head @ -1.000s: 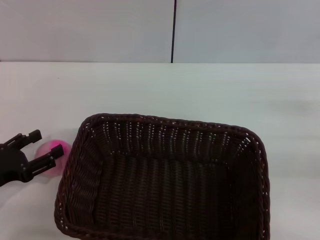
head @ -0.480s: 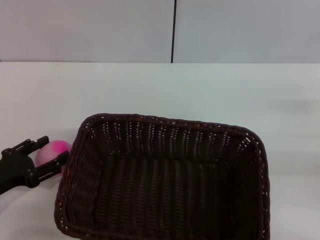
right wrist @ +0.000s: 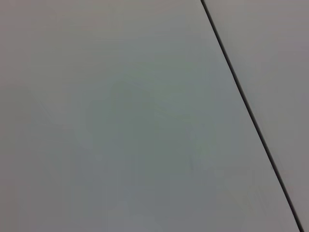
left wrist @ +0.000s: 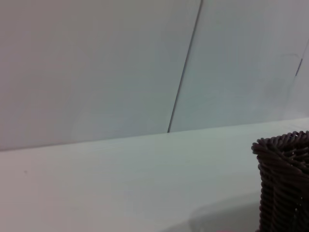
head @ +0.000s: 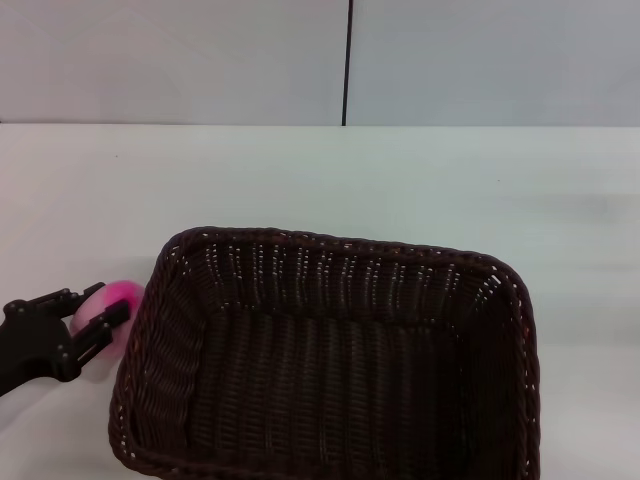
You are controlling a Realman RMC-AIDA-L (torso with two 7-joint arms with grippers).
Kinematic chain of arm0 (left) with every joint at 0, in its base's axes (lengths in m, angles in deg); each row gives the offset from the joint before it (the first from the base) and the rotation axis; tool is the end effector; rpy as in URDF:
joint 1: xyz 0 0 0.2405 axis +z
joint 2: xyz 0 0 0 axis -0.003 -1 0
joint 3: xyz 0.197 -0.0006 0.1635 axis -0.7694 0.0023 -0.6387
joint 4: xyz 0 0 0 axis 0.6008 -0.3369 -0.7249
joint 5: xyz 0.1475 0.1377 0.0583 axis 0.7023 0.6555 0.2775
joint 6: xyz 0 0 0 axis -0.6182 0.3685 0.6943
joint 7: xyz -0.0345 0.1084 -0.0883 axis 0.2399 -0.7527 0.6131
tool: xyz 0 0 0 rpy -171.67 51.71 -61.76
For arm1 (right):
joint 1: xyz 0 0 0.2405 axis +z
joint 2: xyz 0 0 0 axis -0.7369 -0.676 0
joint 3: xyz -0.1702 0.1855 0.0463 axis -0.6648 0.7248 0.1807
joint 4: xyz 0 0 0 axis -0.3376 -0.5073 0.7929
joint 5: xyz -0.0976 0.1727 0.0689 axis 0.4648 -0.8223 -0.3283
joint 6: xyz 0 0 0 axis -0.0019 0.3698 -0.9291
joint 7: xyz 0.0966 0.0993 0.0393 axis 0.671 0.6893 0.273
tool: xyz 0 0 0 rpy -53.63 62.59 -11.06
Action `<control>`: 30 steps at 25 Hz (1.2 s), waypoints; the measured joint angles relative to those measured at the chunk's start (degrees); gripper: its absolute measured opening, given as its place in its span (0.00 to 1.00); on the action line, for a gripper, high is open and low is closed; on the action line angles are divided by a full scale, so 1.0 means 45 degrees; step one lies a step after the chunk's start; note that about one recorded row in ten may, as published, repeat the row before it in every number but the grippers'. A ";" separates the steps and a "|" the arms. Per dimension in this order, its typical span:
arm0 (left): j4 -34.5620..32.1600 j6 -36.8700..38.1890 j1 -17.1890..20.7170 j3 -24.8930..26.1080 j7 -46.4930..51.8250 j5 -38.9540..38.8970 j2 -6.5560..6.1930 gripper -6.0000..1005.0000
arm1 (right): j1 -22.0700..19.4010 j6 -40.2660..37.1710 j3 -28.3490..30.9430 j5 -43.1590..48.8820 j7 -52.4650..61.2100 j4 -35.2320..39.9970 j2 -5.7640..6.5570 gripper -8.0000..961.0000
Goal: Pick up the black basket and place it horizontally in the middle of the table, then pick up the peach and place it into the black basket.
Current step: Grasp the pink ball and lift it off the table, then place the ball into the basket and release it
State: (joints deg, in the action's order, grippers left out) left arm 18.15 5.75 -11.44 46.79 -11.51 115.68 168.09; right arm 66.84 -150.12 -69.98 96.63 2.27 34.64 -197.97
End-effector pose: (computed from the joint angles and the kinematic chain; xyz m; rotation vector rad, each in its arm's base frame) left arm -0.3796 0.2205 0.0084 -2.3099 -0.7857 -0.6626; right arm 0.3632 0.3005 0.0826 -1.5278 0.7045 1.0696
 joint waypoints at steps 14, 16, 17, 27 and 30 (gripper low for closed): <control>0.0624 0.0238 0.0060 0.0978 -0.0763 -0.0349 0.0001 0.27 | -0.0038 0.0165 0.0092 0.0022 -0.0120 -0.0264 0.0000 0.58; 0.0783 0.0314 0.0061 0.1360 -0.0768 -0.0459 0.0000 0.26 | -0.0017 0.0181 0.0095 0.0011 -0.0239 -0.0341 0.0001 0.58; 0.0872 0.0396 0.0061 0.1592 -0.0781 -0.0512 -0.0002 0.25 | -0.0017 0.0181 0.0095 0.0011 -0.0239 -0.0341 0.0001 0.58; 0.1411 0.3440 -0.0215 0.4254 -0.0183 -0.0600 -0.0094 0.17 | 0.0010 0.0323 0.0101 -0.0040 -0.0308 -0.0482 0.0000 0.58; 0.1493 0.4616 -0.0559 0.4263 0.0005 -0.0604 -0.0060 0.16 | 0.0033 0.0417 0.0090 -0.0044 -0.0312 -0.0516 0.0000 0.58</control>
State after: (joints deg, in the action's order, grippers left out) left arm 24.87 26.52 -13.95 65.97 -11.49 112.96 167.81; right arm 66.99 -148.25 -69.57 96.43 0.87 32.32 -197.97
